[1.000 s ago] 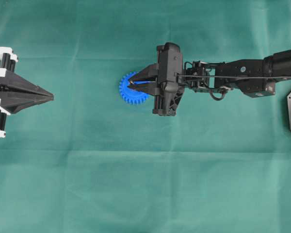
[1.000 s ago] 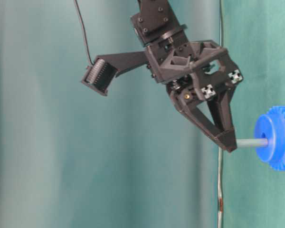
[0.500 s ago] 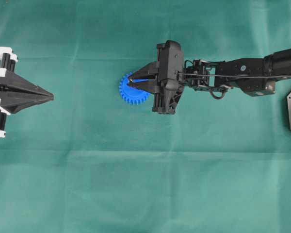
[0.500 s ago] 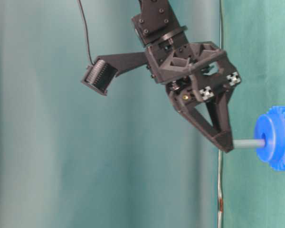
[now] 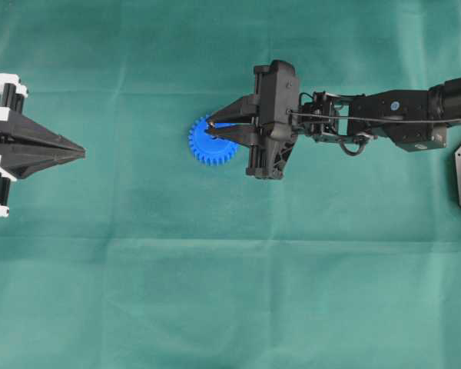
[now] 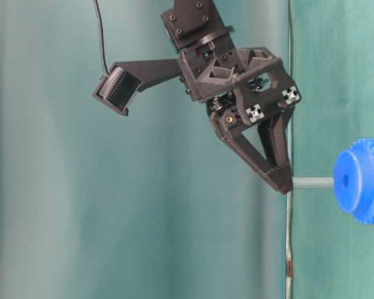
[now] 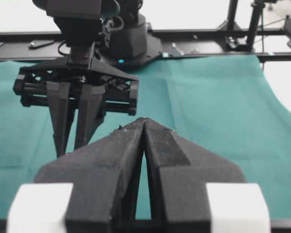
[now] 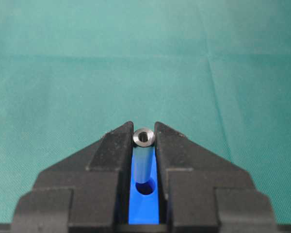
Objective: Insert the shaft placed at a random location into the center hole of the medium gear at another random location.
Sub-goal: 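Align the shaft above the gear's center hole and lower it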
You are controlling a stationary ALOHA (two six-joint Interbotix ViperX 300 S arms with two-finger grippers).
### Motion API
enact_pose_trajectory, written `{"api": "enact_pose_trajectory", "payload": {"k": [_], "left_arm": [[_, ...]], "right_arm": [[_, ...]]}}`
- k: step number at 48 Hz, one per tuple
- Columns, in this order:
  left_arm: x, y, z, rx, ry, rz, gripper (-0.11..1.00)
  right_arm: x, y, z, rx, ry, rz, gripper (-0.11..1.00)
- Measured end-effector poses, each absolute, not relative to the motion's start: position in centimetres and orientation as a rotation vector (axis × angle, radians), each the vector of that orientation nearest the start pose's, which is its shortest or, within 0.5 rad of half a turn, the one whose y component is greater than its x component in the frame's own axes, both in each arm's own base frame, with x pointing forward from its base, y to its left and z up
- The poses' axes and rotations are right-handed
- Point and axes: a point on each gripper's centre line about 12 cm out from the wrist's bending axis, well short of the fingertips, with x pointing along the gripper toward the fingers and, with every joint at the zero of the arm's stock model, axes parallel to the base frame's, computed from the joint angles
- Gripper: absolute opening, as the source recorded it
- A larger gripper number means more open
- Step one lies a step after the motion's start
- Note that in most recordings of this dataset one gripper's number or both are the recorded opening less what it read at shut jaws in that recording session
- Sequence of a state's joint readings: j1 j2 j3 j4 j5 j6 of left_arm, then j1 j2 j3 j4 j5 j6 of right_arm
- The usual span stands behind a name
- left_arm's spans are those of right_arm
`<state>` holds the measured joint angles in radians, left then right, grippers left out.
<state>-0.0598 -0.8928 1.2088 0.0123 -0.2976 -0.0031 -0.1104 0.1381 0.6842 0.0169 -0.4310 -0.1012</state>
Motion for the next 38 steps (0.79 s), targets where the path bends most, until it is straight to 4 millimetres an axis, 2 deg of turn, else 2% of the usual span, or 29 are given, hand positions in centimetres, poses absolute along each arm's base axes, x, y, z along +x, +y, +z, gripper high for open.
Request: {"api": "enact_pose_trajectory", "payload": {"k": [11,38], "left_arm": [[20.7,-1.2,26.5,0.009,0.020,-0.062,0.00],[20.7,-1.2,26.4,0.009,0.024,-0.062,0.00]], "right_arm": [[41.2,-5.2,13.7,-0.061,0.411,-0.112,0.14],[41.4,-5.4,13.6,-0.062,0.392,-0.117,0.14]]}}
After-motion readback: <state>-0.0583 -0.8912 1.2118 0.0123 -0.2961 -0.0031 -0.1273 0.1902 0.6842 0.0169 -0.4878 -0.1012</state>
